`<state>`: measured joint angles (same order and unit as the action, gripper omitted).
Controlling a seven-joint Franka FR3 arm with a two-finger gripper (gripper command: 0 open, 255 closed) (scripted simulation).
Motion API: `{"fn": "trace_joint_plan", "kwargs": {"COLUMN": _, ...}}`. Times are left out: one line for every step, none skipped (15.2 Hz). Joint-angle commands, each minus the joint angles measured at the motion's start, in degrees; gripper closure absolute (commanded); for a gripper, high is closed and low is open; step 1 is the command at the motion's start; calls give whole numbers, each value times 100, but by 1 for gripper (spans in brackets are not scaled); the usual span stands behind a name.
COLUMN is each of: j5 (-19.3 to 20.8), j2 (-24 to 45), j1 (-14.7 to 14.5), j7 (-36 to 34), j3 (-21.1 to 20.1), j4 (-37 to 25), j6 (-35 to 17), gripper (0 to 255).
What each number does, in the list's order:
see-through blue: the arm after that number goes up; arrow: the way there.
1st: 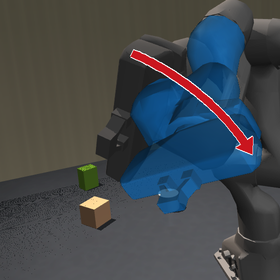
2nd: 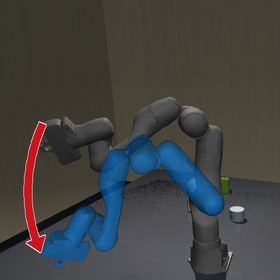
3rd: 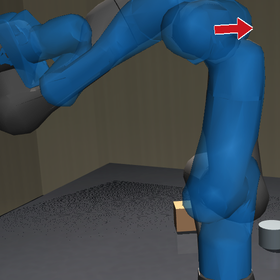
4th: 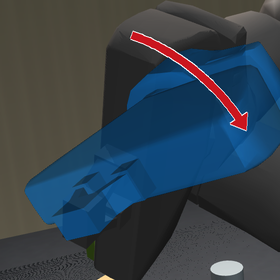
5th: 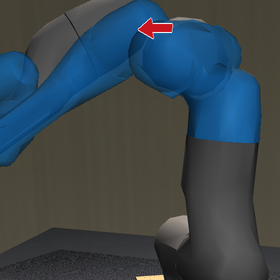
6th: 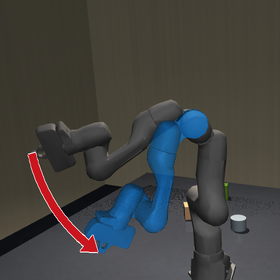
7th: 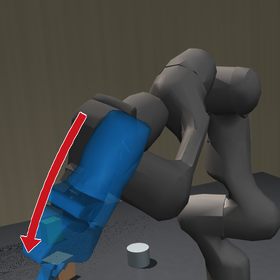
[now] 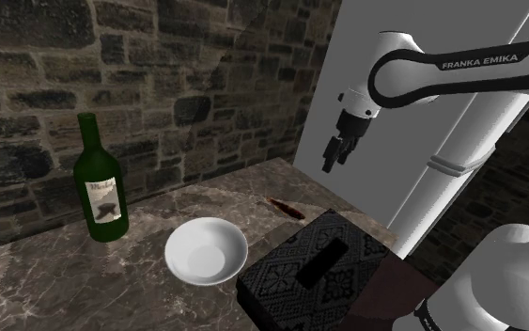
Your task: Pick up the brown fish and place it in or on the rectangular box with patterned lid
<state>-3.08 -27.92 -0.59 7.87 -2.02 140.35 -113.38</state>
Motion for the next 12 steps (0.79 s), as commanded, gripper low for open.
{"fn": "trace_joint_plan", "kwargs": {"j5": 26, "j2": 387, "j1": -35, "j7": 158, "j3": 0, "j4": 43, "j6": -400, "gripper": 0}}
{"fn": "trace_joint_plan", "kwargs": {"j5": 43, "j2": 591, "j1": -46, "j7": 240, "j3": 6, "j4": 28, "j6": -570, "gripper": 0}}
{"fn": "trace_joint_plan", "kwargs": {"j5": 60, "j2": 799, "j1": -58, "j7": 321, "j3": 12, "j4": 6, "j6": -737, "gripper": 0}}
{"fn": "trace_joint_plan", "kwargs": {"j5": 76, "j2": 1011, "j1": -68, "j7": 400, "j3": 15, "j4": -24, "j6": -899, "gripper": 0}}
{"fn": "trace_joint_plan", "kwargs": {"j5": 94, "j2": 1226, "j1": -78, "j7": 477, "j3": 18, "j4": -62, "j6": -1058, "gripper": 0}}
{"fn": "trace_joint_plan", "kwargs": {"j5": 111, "j2": 1445, "j1": -87, "j7": 553, "j3": 20, "j4": -108, "j6": -1211, "gripper": 0}}
{"fn": "trace_joint_plan", "kwargs": {"j5": 130, "j2": 1666, "j1": -96, "j7": 627, "j3": 20, "j4": -162, "j6": -1360, "gripper": 0}}
{"fn": "trace_joint_plan", "kwargs": {"j5": 149, "j2": 1889, "j1": -105, "j7": 699, "j3": 20, "j4": -223, "j6": -1504, "gripper": 0}}
{"fn": "trace_joint_plan", "kwargs": {"j5": 169, "j2": 2113, "j1": -112, "j7": 770, "j3": 18, "j4": -291, "j6": -1642, "gripper": 0}}
{"fn": "trace_joint_plan", "kwargs": {"j5": 191, "j2": 2340, "j1": -119, "j7": 838, "j3": 15, "j4": -366, "j6": -1774, "gripper": 0}}
{"fn": "trace_joint_plan", "kwargs": {"j5": 214, "j2": 2567, "j1": -125, "j7": 904, "j3": 11, "j4": -449, "j6": -1901, "gripper": 0}}
{"fn": "trace_joint_plan", "kwargs": {"j5": 239, "j2": 2795, "j1": -131, "j7": 967, "j3": 6, "j4": -539, "j6": -2021, "gripper": 0}}
